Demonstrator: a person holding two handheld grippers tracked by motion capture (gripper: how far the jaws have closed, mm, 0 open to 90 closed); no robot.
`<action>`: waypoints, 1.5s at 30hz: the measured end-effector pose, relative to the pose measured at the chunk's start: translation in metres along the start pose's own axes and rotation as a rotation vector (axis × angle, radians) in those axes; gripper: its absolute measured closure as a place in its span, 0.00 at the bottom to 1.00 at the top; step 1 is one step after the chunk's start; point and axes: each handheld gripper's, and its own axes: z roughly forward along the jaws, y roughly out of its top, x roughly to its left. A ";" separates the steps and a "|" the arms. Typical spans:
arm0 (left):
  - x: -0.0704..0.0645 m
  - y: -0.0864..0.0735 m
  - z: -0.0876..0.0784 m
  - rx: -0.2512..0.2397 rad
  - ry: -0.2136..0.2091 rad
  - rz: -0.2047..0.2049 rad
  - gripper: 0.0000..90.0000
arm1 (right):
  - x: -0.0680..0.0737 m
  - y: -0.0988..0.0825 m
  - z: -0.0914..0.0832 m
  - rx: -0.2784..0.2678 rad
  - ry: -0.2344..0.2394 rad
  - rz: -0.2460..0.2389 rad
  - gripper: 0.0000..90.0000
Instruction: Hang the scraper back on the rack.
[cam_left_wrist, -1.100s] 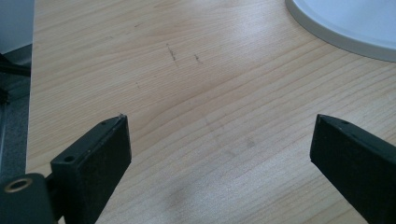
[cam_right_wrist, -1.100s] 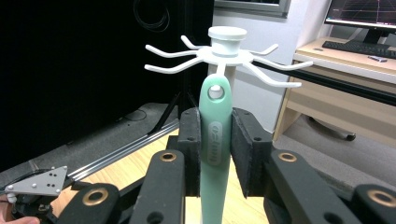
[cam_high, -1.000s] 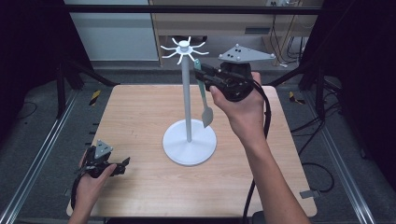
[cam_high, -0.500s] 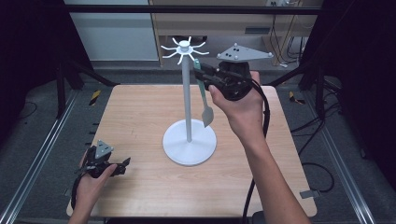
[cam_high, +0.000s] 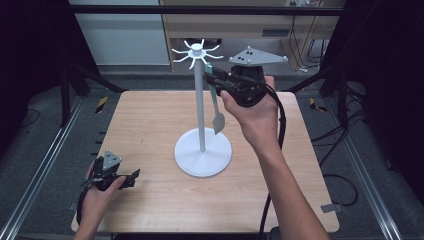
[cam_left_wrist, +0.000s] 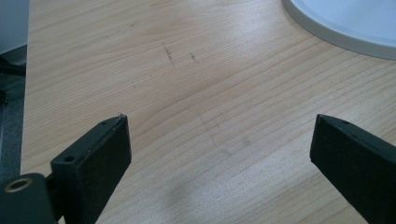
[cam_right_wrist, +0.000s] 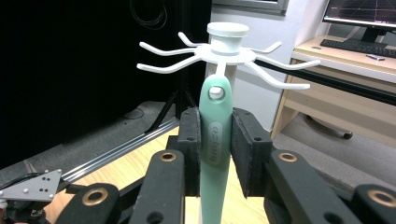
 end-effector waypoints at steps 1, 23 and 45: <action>0.000 0.000 0.000 0.001 0.000 0.000 0.06 | 0.000 0.000 0.000 0.001 0.002 0.000 0.83; 0.001 0.000 0.000 0.000 -0.003 -0.006 0.06 | 0.001 -0.002 -0.005 -0.008 0.007 0.032 0.75; 0.001 0.000 0.000 0.001 -0.005 -0.006 0.06 | -0.020 -0.049 -0.042 0.060 -0.086 0.082 0.52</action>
